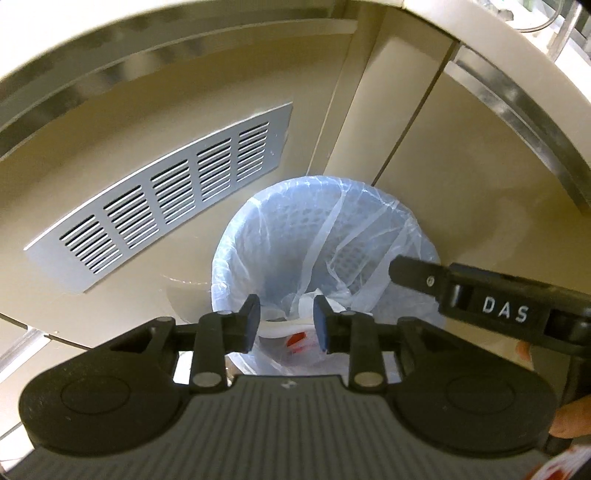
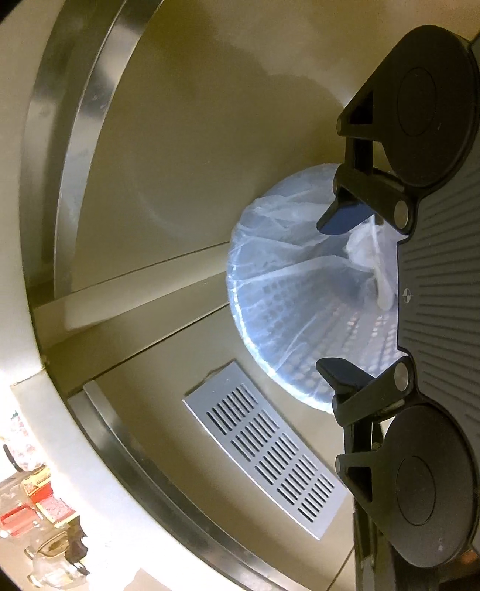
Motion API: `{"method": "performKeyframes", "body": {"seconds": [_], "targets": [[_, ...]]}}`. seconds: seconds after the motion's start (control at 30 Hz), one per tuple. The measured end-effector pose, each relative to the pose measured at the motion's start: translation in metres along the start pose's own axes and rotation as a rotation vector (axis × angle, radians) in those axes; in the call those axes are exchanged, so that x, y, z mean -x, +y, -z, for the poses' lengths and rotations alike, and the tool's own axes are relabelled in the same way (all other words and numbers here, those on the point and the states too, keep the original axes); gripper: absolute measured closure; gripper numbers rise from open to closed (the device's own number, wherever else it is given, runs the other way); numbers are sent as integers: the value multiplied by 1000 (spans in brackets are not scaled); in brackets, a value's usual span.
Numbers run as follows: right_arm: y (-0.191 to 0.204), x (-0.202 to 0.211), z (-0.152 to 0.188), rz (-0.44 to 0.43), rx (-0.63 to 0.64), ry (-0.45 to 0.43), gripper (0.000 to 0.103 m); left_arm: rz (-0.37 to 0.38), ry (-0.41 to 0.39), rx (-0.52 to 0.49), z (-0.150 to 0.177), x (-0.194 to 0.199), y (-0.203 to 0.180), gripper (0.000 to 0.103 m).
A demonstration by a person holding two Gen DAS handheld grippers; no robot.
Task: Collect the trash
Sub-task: 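Lower both grippers over the bin and open them, dropping brush and clear box, then raise both open grippers from the bin back toward the counter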
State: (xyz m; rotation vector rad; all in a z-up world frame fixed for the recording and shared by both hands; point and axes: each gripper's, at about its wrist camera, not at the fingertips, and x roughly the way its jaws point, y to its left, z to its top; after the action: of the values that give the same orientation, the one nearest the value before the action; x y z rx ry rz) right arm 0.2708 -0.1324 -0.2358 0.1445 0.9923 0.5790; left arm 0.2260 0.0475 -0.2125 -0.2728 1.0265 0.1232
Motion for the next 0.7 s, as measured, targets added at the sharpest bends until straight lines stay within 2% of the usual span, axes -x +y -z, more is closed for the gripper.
{"method": "performKeyframes", "body": {"seconds": [0.37, 0.7], "targets": [[3, 38, 12, 15, 25, 89, 29, 26, -27, -8, 10, 46, 5, 72], [23, 95, -6, -38, 46, 62, 29, 38, -91, -23, 8, 111, 2, 70]]}}
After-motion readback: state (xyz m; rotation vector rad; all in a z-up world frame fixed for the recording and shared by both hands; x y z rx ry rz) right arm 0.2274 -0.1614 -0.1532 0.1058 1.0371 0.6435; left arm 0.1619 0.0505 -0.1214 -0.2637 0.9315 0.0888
